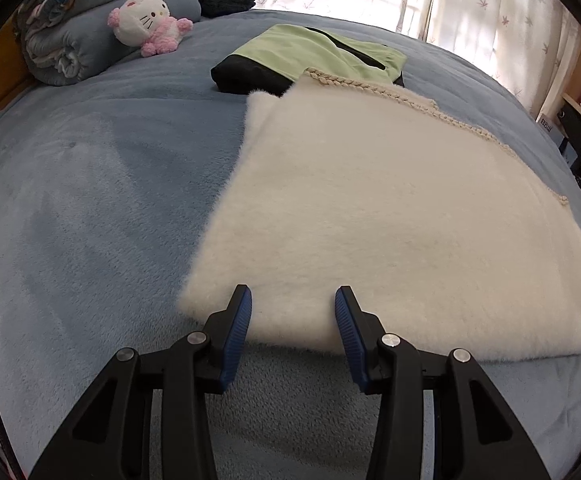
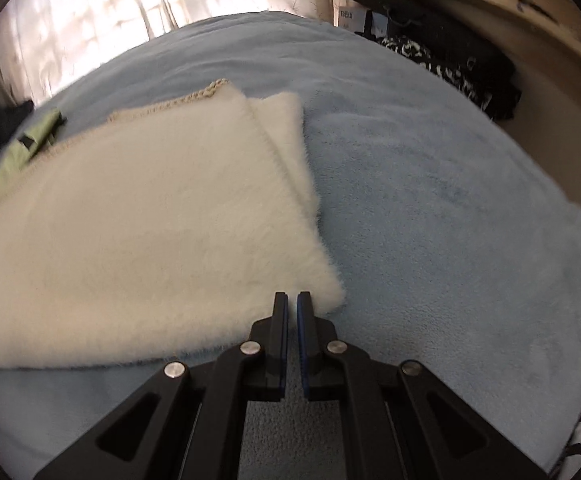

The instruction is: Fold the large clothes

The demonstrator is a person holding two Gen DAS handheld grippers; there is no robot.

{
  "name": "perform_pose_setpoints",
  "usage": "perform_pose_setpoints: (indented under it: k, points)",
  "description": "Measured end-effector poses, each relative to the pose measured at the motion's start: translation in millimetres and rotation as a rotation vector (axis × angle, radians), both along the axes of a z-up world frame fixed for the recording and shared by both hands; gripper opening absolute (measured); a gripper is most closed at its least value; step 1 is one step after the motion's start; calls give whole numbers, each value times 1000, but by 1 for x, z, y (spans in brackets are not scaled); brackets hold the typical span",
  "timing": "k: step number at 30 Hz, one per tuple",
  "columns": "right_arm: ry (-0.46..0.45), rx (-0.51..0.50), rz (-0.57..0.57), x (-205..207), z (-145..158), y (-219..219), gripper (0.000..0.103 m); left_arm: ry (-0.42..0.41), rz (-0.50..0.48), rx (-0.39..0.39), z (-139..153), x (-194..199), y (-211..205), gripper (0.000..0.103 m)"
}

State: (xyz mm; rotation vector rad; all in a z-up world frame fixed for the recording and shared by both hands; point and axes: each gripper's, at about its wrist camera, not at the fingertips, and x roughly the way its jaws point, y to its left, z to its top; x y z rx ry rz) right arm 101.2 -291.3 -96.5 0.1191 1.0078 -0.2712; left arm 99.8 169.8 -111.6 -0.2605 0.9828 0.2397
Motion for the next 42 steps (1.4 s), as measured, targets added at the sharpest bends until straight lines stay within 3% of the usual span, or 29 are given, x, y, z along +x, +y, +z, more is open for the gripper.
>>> perform_pose_setpoints:
  k: [3, 9, 12, 20, 24, 27, 31, 38, 42]
  points:
    - [24, -1, -14, -1, -4, 1, 5, 1, 5, -12, 2, -2, 2, 43]
    - [99, 165, -85, -2, -18, -15, 7, 25, 4, -27, 7, -9, -2, 45]
    - [88, 212, -87, -9, -12, -17, 7, 26, 2, -48, 12, -16, -2, 48]
    - [38, 288, -20, -46, 19, 20, 9, -28, -37, -89, 42, -47, -4, 70]
    - [7, 282, 40, -50, 33, 44, 31, -61, -74, -198, 45, -60, -3, 75]
    - [-53, 272, 92, -51, 44, 64, 34, -84, -89, -350, 33, -66, 2, 75]
    - [-119, 232, 161, -44, 50, 90, 34, -76, -76, -464, 5, -61, 4, 75]
    - [-166, 176, 268, -14, 46, 133, 33, -145, -55, -434, -19, -23, 0, 75]
    - [-179, 161, 302, 10, 41, 148, 33, -113, -12, -497, -36, 13, 7, 76]
